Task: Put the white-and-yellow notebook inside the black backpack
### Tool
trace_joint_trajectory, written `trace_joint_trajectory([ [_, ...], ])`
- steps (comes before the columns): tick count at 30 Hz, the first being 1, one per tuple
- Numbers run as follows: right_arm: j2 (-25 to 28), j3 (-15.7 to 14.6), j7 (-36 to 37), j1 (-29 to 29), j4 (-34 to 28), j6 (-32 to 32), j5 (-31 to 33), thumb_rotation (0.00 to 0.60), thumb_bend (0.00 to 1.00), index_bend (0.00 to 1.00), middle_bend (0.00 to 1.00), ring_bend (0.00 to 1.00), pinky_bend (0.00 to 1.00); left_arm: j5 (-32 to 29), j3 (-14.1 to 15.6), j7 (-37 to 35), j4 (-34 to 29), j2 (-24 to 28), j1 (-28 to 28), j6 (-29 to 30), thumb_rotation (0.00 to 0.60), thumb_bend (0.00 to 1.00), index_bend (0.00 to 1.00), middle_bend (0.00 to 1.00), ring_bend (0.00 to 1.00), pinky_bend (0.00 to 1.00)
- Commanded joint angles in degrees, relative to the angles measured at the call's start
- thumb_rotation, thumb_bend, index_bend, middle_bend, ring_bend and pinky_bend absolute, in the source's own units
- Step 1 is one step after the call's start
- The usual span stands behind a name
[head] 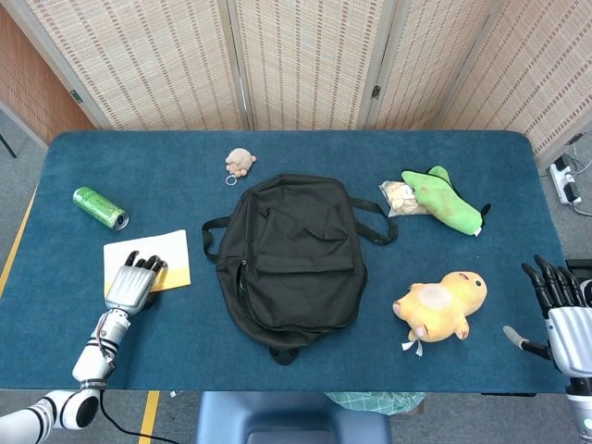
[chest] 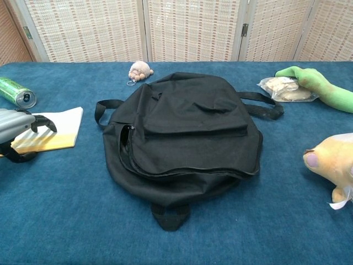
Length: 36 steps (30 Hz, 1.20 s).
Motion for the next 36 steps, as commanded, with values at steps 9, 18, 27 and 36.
trace_joint_trajectory([
  [9,0.03,0.02,0.23,-0.21,0.09,0.26,-0.04,0.600,0.04,0.00,0.00,0.05,0.00,2.82,-2.12,-5.17,7.65,-3.95,0.29,3.67,0.600,0.49,0.35,0.44,0.37,0.22],
  [18,0.00,0.06,0.10,-0.10,0.07,-0.12,0.11,0.600,0.04,0.00,0.00,0.06,0.00,3.08,-5.56,-9.57,17.12,-8.95,-0.22,7.34,0.600,0.53,0.38,0.48,0.42,0.28],
  [27,0.02,0.09,0.04,-0.11,0.01,-0.48,0.48,0.600,0.04,0.00,0.00,0.06,0.00,2.44,-8.99,-13.61,26.65,-13.78,-1.82,9.09,0.600,0.54,0.41,0.52,0.46,0.31],
  [36,0.02,0.04,0.33,-0.42,0.19,-0.36,0.72,0.600,0.04,0.00,0.00,0.07,0.00,1.84,-10.59,-15.27,29.32,-15.13,-2.13,9.75,0.600,0.53,0.41,0.52,0.48,0.32],
])
